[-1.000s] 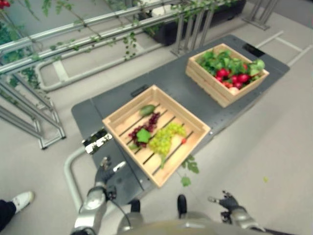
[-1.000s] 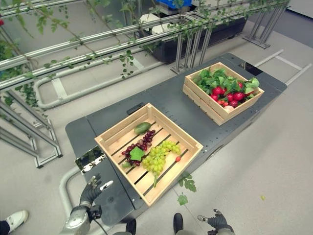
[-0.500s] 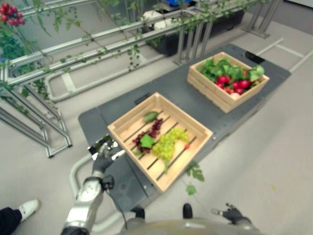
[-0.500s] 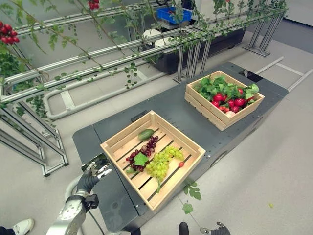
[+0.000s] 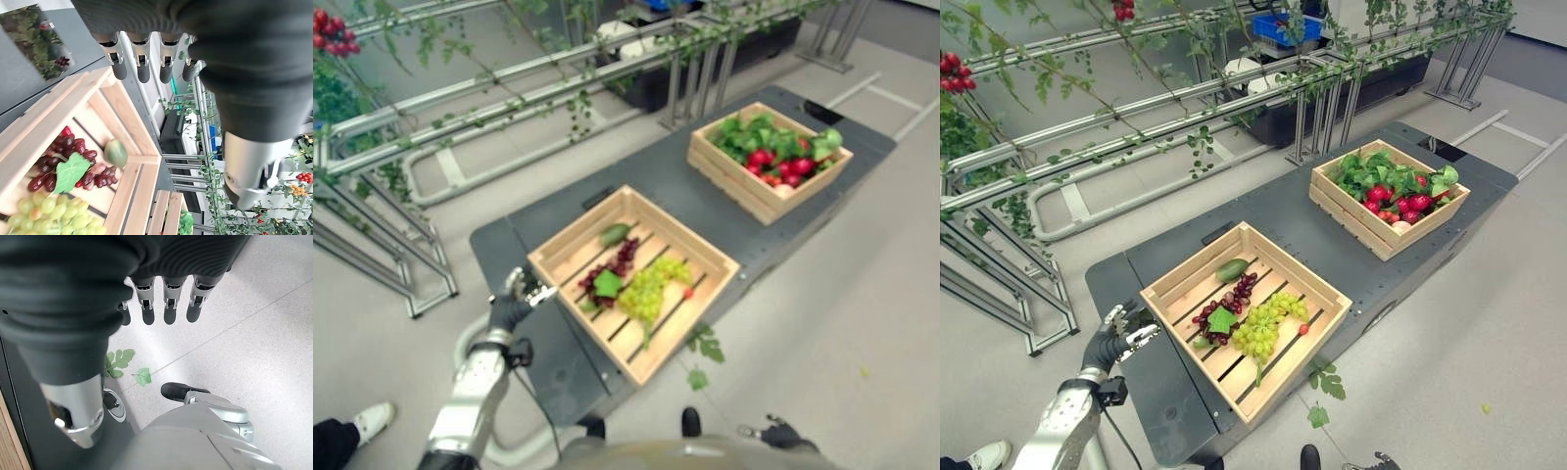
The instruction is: Pick up the fruits from the basket on one side to the basket on the other side
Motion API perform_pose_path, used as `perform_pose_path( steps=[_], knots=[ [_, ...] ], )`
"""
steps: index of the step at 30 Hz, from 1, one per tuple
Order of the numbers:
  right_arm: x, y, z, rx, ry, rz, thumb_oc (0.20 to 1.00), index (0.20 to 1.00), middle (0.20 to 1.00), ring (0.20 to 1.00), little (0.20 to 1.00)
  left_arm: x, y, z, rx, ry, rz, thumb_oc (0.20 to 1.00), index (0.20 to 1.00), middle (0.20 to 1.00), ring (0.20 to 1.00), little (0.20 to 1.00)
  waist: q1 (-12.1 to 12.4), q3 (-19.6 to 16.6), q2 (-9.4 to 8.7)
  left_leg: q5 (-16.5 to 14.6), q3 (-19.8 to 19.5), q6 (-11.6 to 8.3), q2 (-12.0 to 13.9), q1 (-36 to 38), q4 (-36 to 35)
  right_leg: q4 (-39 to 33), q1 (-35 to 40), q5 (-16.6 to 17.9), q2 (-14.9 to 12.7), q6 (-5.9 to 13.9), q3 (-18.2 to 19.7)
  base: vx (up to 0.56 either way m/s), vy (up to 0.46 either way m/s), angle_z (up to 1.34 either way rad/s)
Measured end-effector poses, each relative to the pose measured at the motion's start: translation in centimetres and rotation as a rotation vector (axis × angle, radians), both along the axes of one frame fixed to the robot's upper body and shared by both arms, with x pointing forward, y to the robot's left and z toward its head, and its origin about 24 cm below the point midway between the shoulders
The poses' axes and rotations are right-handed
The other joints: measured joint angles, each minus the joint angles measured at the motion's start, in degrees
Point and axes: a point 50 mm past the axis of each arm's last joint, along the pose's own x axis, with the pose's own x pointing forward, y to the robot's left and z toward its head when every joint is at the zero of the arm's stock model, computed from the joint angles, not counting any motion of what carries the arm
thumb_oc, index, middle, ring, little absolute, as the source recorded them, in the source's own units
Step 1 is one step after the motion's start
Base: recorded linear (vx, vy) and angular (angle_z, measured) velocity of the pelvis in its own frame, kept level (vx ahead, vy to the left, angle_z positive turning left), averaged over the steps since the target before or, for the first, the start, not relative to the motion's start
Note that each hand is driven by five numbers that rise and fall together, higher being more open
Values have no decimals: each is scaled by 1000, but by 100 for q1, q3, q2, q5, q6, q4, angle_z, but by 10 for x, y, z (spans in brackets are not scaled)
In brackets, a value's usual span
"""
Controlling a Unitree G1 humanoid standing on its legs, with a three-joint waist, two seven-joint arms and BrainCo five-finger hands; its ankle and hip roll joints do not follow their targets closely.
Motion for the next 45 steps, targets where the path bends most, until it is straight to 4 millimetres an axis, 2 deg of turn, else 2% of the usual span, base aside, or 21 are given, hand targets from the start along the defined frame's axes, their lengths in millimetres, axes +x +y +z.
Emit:
perform_pose_path(
  steps=[4, 7, 10, 13, 15, 18, 20, 21, 22, 23, 24, 27, 30, 33, 37, 39, 41, 45],
  knots=[
    [9, -9, 5, -27, -24, 17, 1000, 1000, 1000, 1000, 1000, 4, -1, 7, 5, -30, 1, 1000, 1000, 1000, 1000, 1000, 4, 83, 81, 52, -38, -6, 20, -186, 5, 1, -170, 49, 44, -9, -43, -166, -125, 6],
    [23, -11, 9, -36, -60, 31, 1000, 1000, 1000, 1000, 1000, 9, -3, 14, 8, -64, 0, 1000, 1000, 1000, 1000, 1000, 21, 263, 94, 206, -140, -116, 97, -521, 26, 3, -440, 108, 145, -60, -120, -186, -166, 16],
    [31, -12, 12, -43, -83, 35, 1000, 1000, 1000, 1000, 1000, 23, -5, 30, 17, -129, -12, 1000, 1000, 1000, 1000, 1000, 23, 522, 82, 317, -348, -259, 206, -937, 130, 4, -675, 143, 260, -124, -392, -141, -85, 38],
    [36, -27, 18, -91, -99, 21, 1000, 1000, 1000, 1000, 1000, 39, -12, 46, 18, -197, -32, 1000, 1000, 1000, 1000, 1000, -21, 623, 159, 490, -394, -282, 261, -1207, 140, 8, -756, 110, 294, -268, -746, -145, -45, 50],
    [39, -33, 22, -108, -118, 20, 1000, 1000, 1000, 1000, 1000, 41, -11, 51, 20, -215, -33, 1000, 1000, 1000, 1000, 1000, -17, 628, 186, 433, -315, -294, 307, -1221, 129, 40, -770, 112, 359, -284, -818, -116, -64, 12],
    [38, -35, 22, -110, -118, 12, 1000, 1000, 1000, 1000, 1000, 43, -14, 55, 15, -235, -43, 1000, 1000, 1000, 1000, 1000, -48, 623, 192, 365, -454, -329, 290, -1239, -25, 41, -827, 93, 342, -331, -867, -41, 6, 7],
    [35, -36, 22, -111, -113, -4, 1000, 1000, 1000, 1000, 1000, 47, -18, 60, 8, -253, -53, 1000, 1000, 1000, 1000, 1000, -199, 618, 161, 225, -438, -198, 155, -1240, 159, 41, -800, 135, 157, -372, -1045, -54, 54, 16],
    [35, -38, 22, -114, -115, -7, 1000, 1000, 1000, 1000, 1000, 47, -19, 60, 7, -255, -55, 1000, 1000, 1000, 1000, 1000, -234, 608, 87, 184, -405, -174, 9, -1211, 399, 42, -804, 160, 6, -328, -1138, -39, 105, -20],
    [38, -39, 24, -117, -126, -3, 1000, 1000, 1000, 1000, 1000, 47, -18, 60, 7, -255, -54, 1000, 1000, 1000, 1000, 1000, -310, 581, 25, 4, -261, -52, -238, -1034, 451, 48, -746, 179, -158, -211, -1280, -26, 88, -10],
    [37, -40, 25, -120, -127, -2, 1000, 1000, 1000, 1000, 1000, 47, -19, 61, 2, -257, -56, 1000, 1000, 1000, 1000, 1000, -470, 504, 147, -38, -271, 87, -251, -845, 213, 49, -682, 144, -150, -154, -1342, 12, 121, 4],
    [36, -37, 23, -110, -123, -9, 1000, 1000, 1000, 1000, 1000, 49, -20, 62, 1, -265, -59, 1000, 1000, 1000, 1000, 1000, -519, 490, 133, 41, -271, 154, -243, -736, 42, 47, -621, 131, -171, -101, -1344, 66, 60, 21],
    [27, -17, 13, -51, -102, -17, 1000, 1000, 1000, 1000, 1000, 52, -21, 72, 7, -301, -75, 1000, 1000, 1000, 1000, 1000, -578, 403, -61, 50, -274, 175, -336, -569, 10, 45, -450, 63, -263, 8, -1341, 16, 62, 19],
    [23, -2, 8, -11, -87, -17, 1000, 1000, 1000, 1000, 1000, 49, -16, 69, 24, -283, -71, 1000, 1000, 1000, 1000, 1000, -584, 273, -166, 48, -260, 172, -317, -550, 9, 44, -365, 4, -250, 31, -1322, -52, 86, 18],
    [25, -1, 8, -9, -87, -12, 1000, 1000, 1000, 1000, 1000, 45, -14, 63, 28, -252, -64, 1000, 1000, 1000, 1000, 1000, -465, 251, -162, 48, -238, 171, -318, -527, 7, 46, -351, 11, -229, 5, -1278, -63, 110, 0],
    [22, -2, 7, -9, -78, -15, 1000, 1000, 1000, 1000, 1000, 43, -13, 61, 34, -240, -62, 1000, 1000, 1000, 1000, 1000, -470, 244, -165, 53, -228, 176, -316, -524, 1, 45, -351, 11, -222, 31, -1188, -78, 100, -3],
    [21, -2, 6, -10, -73, -16, 1000, 1000, 1000, 1000, 1000, 44, -12, 62, 38, -243, -64, 1000, 1000, 1000, 1000, 1000, -576, 250, -155, 88, -248, 193, -354, -584, -21, 200, -437, -97, -182, 82, -572, -74, 41, 2],
    [21, 0, 6, -4, -75, -15, 1000, 1000, 1000, 1000, 1000, 44, -11, 63, 44, -242, -64, 1000, 1000, 1000, 1000, 1000, -609, 244, -164, 122, -237, 186, -353, -631, 4, 149, -472, -92, -146, 99, -220, -21, 9, -1],
    [18, 0, 5, -5, -63, -18, 1000, 1000, 1000, 1000, 1000, 44, -10, 63, 82, -242, -65, 1000, 1000, 1000, 1000, 1000, -617, 243, -165, 129, -107, 171, -321, -605, 4, 48, -484, -14, -109, 75, -91, 37, -5, -17]
  ],
)
